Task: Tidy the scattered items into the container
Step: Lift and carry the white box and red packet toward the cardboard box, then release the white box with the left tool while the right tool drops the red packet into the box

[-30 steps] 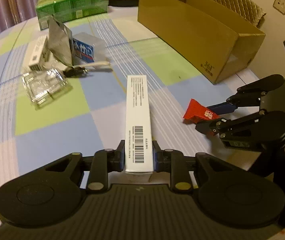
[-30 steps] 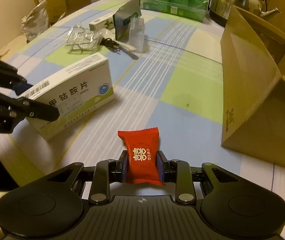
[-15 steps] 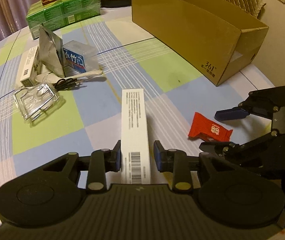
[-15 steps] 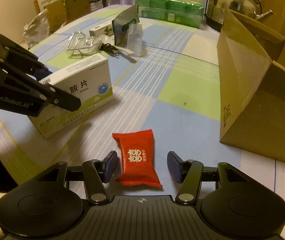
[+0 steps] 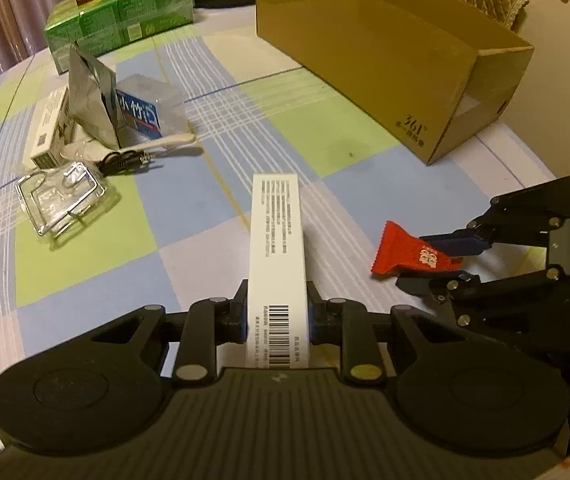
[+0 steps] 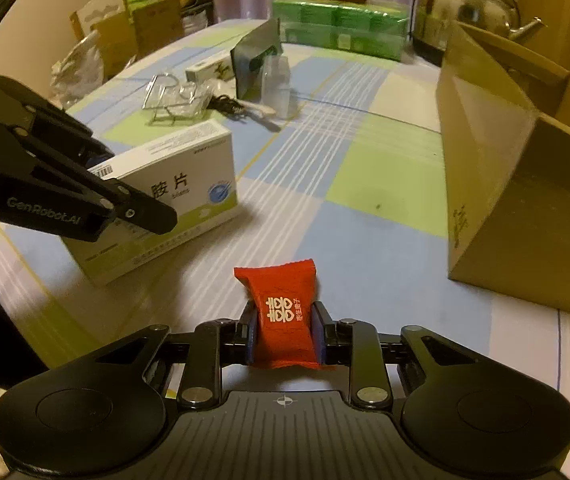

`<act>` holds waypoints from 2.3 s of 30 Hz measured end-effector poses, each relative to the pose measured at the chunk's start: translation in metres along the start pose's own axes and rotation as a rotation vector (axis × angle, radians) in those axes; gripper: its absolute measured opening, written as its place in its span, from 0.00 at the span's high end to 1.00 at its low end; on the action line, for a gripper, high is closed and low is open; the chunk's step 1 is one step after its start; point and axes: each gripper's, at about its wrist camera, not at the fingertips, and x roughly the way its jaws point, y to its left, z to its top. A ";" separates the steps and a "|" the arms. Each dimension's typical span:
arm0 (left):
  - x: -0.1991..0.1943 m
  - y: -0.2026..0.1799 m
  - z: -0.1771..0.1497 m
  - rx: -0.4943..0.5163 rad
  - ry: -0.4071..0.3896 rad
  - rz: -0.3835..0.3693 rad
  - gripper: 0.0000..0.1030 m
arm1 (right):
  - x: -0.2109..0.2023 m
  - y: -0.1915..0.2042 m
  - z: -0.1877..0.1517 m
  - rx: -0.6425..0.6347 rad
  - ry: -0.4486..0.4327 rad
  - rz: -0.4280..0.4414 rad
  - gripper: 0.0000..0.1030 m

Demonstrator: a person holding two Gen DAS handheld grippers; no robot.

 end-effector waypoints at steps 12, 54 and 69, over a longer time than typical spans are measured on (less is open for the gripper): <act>-0.041 -0.009 0.000 -0.011 -0.060 0.008 0.80 | -0.043 0.002 -0.003 0.021 -0.072 -0.046 0.77; 0.035 -0.124 0.225 0.093 -0.212 -0.161 0.80 | -0.095 -0.197 0.083 0.152 -0.250 -0.330 0.77; 0.076 -0.137 0.239 0.073 -0.173 -0.191 0.80 | -0.076 -0.221 0.072 0.184 -0.224 -0.329 0.77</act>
